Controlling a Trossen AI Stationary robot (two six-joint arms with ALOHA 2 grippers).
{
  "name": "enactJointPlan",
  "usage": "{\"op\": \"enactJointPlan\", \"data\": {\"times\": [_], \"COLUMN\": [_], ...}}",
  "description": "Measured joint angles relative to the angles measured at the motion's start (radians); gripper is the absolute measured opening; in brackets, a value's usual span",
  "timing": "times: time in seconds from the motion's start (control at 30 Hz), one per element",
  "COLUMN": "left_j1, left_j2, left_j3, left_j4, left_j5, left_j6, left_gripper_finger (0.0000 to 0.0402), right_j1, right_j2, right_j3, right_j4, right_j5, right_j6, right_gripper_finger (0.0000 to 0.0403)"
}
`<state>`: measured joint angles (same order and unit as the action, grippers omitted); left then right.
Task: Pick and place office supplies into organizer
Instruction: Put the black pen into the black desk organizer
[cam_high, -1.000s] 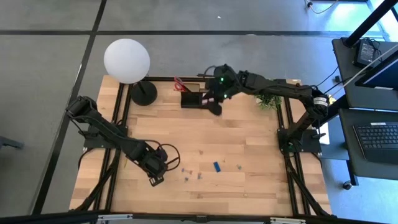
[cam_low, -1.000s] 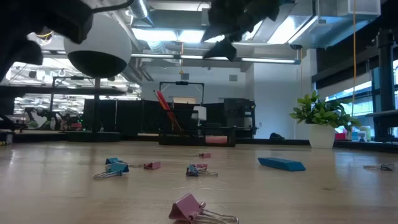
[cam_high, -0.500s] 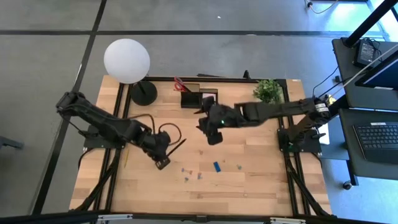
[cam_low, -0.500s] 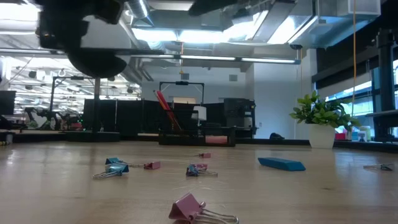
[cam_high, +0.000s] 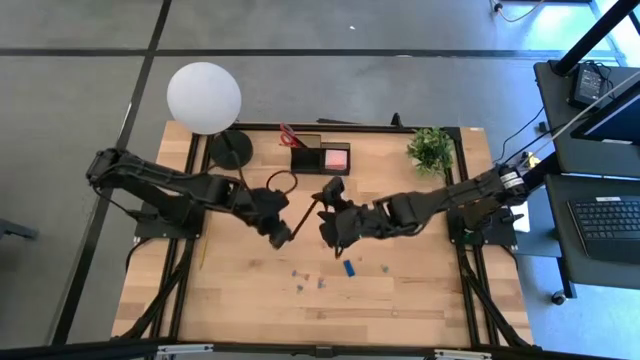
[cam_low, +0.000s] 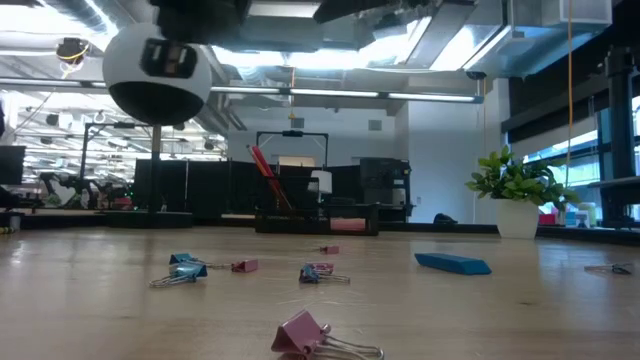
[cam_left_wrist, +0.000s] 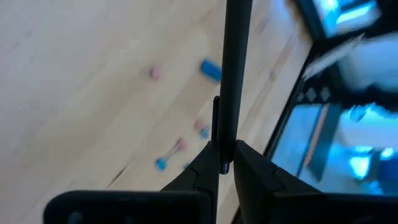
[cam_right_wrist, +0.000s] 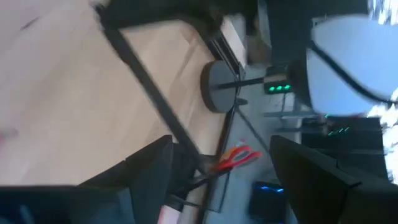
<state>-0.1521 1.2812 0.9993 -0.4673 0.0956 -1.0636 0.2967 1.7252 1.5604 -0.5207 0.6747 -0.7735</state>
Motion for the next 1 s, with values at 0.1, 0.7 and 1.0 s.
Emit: {"op": "enactJointPlan", "data": {"times": [0.1, 0.7, 1.0], "left_j1": [0.033, 0.098, 0.098], "left_j2": [0.000, 0.001, 0.002], "left_j3": [0.000, 0.000, 0.000], "left_j4": [0.074, 0.353, 0.426], "left_j5": [0.000, 0.113, 0.123], "left_j6": [-0.038, -0.146, -0.202], "left_gripper_finger": [0.0033, 0.0033, 0.0033], "right_j1": [0.025, 0.039, 0.039], "right_j2": [0.000, 0.000, 0.000], "right_j3": [0.000, -0.001, -0.001], "right_j4": [-0.004, -0.031, -0.013], "right_j5": [-0.002, -0.013, -0.011], "right_j6": [-0.025, -0.103, -0.172], "right_gripper_finger": [0.0271, 0.0231, 0.0146]}}
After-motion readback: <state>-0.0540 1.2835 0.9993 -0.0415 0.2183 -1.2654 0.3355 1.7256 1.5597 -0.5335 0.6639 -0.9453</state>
